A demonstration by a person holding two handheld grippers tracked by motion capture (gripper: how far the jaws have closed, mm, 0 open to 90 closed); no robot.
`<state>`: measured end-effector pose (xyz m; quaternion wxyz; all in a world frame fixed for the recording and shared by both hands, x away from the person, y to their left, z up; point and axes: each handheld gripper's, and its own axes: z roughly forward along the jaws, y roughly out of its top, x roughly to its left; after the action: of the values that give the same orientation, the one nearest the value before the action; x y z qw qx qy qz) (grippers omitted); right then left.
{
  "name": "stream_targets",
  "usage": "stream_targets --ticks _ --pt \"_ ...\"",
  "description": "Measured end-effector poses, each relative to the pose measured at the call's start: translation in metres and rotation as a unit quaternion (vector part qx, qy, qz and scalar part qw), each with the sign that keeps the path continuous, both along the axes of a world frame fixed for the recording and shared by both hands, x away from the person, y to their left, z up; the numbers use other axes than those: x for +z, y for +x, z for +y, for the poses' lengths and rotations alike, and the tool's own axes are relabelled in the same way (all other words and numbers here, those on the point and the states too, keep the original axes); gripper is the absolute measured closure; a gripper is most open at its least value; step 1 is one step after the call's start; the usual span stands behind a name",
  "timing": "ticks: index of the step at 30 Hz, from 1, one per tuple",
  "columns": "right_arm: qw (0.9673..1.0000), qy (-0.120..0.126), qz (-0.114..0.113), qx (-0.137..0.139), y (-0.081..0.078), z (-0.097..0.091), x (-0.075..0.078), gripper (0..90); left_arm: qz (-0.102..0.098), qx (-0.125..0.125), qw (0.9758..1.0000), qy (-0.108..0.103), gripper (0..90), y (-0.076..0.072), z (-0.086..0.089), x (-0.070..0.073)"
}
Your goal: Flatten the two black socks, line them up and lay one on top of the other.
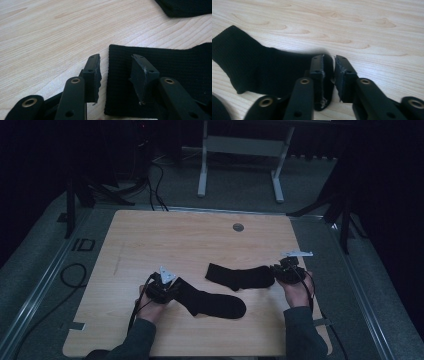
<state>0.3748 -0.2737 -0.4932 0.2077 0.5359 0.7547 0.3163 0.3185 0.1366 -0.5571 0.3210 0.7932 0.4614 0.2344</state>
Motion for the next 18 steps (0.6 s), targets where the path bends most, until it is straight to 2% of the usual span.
stream_targets --ticks 4,10,15,18 --pt "0.9998 -0.005 -0.01 0.013 0.0 0.005 0.003 69.8 -0.001 0.0 1.0 0.0 60.0 0.0 0.0 0.0" --pt "0.9979 -0.013 -0.018 0.062 0.002 0.029 0.002 66.4 -0.001 0.0 1.0 0.0 59.9 0.0 0.0 0.0" --pt "0.993 -0.034 -0.013 0.113 0.005 0.056 -0.009 63.7 -0.002 -0.001 1.0 -0.001 59.9 0.0 0.001 0.001" --pt "0.9905 -0.035 -0.008 0.133 0.008 0.07 -0.014 61.5 -0.001 0.001 1.0 0.001 60.0 0.0 0.001 0.001"
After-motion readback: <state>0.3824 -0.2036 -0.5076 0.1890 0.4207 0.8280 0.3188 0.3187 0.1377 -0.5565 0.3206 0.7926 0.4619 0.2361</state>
